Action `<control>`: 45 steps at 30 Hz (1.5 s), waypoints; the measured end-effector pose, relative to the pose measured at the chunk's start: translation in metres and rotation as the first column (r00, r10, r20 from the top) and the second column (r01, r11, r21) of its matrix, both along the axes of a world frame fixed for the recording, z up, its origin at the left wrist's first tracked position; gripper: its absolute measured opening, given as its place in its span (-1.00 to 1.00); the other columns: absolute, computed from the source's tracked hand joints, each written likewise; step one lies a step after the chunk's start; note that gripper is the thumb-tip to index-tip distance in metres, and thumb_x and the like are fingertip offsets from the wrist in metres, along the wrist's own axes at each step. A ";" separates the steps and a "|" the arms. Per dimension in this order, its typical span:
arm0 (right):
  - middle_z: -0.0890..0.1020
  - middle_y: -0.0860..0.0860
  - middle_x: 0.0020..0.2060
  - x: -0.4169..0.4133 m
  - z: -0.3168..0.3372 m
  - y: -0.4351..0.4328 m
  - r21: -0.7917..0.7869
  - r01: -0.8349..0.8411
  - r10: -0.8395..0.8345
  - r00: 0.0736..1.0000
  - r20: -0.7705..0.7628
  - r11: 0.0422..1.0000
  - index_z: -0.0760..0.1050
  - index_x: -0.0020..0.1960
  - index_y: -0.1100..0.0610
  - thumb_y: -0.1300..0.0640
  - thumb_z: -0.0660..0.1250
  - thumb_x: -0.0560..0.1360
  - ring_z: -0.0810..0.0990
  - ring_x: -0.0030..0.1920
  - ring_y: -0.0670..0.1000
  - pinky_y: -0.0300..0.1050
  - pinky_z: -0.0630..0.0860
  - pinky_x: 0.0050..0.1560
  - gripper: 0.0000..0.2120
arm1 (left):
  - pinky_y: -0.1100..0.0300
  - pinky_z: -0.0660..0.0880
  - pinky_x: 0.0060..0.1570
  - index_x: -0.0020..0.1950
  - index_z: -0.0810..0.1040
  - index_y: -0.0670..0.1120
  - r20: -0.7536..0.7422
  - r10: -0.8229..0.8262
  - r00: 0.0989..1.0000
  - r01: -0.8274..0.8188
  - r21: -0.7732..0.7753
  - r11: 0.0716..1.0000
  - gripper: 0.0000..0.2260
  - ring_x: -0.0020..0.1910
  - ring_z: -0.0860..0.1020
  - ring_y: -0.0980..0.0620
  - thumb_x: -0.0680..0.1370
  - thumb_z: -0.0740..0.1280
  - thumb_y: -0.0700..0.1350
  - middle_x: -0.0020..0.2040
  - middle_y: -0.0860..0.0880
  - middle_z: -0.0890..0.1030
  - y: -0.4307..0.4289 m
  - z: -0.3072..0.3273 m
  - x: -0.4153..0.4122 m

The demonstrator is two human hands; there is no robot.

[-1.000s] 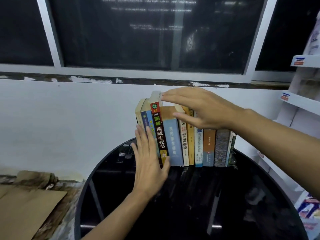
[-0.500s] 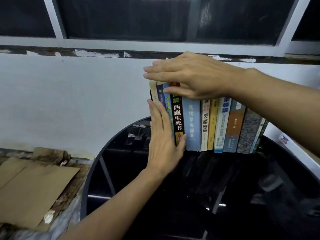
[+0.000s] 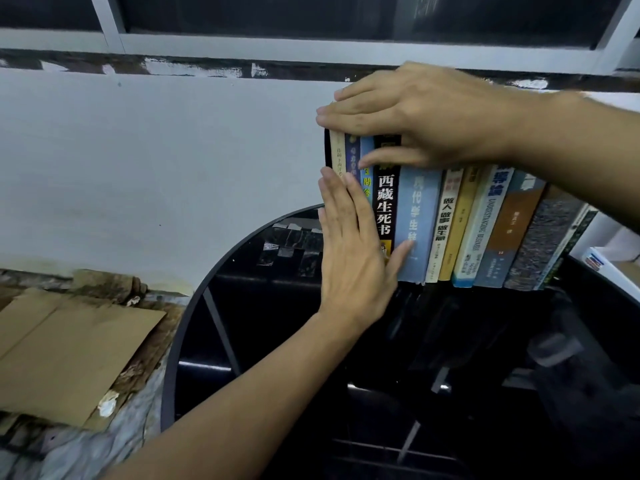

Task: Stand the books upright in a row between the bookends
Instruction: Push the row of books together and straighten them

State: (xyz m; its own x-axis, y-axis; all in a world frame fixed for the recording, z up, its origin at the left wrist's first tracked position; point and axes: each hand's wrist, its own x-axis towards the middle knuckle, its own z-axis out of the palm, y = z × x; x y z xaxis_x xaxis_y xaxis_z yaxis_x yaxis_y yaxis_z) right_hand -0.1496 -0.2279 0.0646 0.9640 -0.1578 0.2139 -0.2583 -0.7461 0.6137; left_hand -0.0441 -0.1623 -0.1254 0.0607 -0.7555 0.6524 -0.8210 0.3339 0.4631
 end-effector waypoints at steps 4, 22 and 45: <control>0.35 0.00 0.53 -0.005 0.007 0.000 0.055 0.009 -0.006 0.998 -0.061 0.998 0.18 0.61 0.06 -0.19 0.24 0.53 0.30 0.52 0.10 0.17 0.35 0.44 -0.28 | -0.20 -0.10 0.58 0.59 -0.30 -0.26 0.003 0.027 1.000 -0.027 -0.030 0.999 -0.19 0.56 -0.40 -0.18 0.67 0.17 0.12 0.55 -0.24 -0.42 -0.006 -0.005 -0.005; 0.32 -0.09 0.54 -0.012 0.012 0.008 0.112 0.069 -0.060 0.995 -0.079 0.991 0.15 0.62 -0.01 -0.21 0.27 0.51 0.33 0.46 0.06 0.12 0.36 0.38 -0.25 | -0.14 -0.20 0.58 0.60 -0.32 -0.23 -0.053 0.016 0.998 -0.017 -0.019 1.000 -0.33 0.58 -0.38 -0.12 0.71 0.09 -0.07 0.56 -0.20 -0.43 0.004 -0.006 -0.011; 0.35 -0.12 0.52 -0.014 0.011 0.005 0.162 0.089 -0.080 0.995 -0.061 0.983 0.21 0.60 0.02 -0.13 0.36 0.48 0.41 0.32 0.06 0.07 0.42 0.26 -0.25 | -0.12 -0.24 0.57 0.60 -0.32 -0.23 -0.128 0.073 0.989 -0.075 -0.009 0.997 -0.36 0.58 -0.38 -0.11 0.73 0.04 -0.03 0.57 -0.20 -0.41 -0.002 -0.009 -0.028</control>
